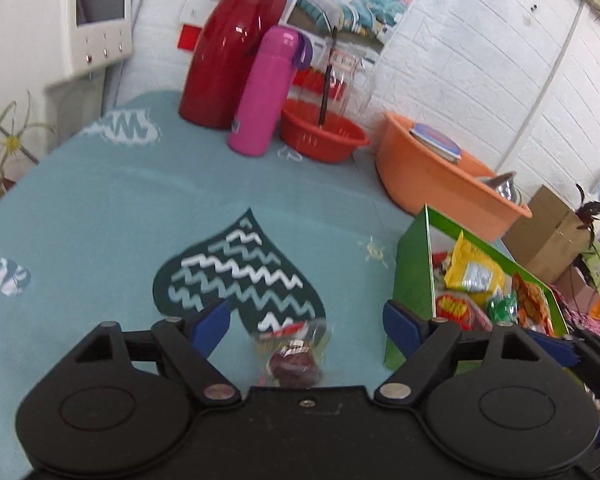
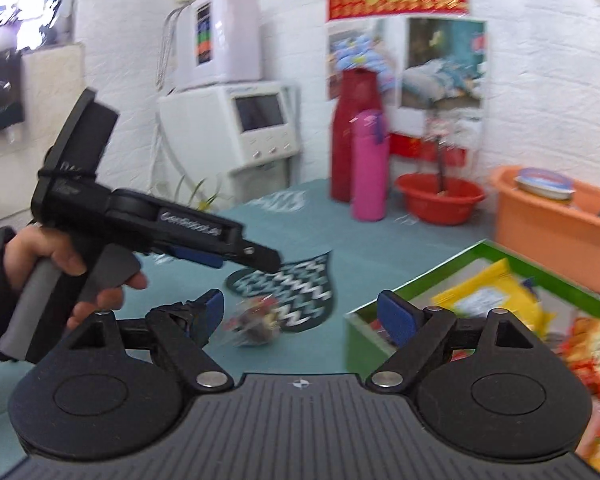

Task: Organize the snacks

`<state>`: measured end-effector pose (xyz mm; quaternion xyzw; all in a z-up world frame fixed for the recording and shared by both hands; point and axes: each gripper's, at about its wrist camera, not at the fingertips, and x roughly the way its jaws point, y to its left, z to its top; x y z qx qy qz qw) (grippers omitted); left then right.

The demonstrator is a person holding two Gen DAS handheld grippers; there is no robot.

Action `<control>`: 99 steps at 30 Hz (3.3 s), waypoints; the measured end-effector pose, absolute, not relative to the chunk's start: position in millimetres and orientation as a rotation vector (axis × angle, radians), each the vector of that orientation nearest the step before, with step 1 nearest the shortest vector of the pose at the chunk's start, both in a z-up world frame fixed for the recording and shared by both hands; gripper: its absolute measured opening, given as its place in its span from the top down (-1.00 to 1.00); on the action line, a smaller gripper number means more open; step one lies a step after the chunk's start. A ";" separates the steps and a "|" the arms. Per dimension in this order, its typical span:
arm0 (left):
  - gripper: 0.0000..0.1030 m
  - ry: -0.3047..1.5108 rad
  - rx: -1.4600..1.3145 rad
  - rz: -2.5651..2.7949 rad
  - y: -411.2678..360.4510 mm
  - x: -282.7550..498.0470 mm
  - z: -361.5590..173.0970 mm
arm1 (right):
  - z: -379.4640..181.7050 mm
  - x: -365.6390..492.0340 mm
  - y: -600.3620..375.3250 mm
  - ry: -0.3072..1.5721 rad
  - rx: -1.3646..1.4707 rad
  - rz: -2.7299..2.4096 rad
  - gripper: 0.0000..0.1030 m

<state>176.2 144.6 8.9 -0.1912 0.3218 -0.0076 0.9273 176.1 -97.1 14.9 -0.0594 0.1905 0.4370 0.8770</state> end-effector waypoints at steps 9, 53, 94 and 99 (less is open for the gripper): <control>-1.00 0.732 -0.409 -0.140 154.1 180.8 -21.2 | -21.7 180.8 -29.7 0.577 -0.144 0.924 -1.00; -0.50 0.567 -0.287 -0.425 34.8 180.8 48.3 | 2.5 141.4 -97.6 0.326 -0.091 0.567 -0.39; -1.00 0.463 -0.144 -0.244 -10.1 87.0 77.8 | 36.3 70.9 -235.0 0.265 -0.023 0.289 -1.00; -1.00 0.514 -0.135 -0.187 -12.0 66.8 48.9 | 13.5 56.7 -244.6 0.330 -0.036 0.279 -1.00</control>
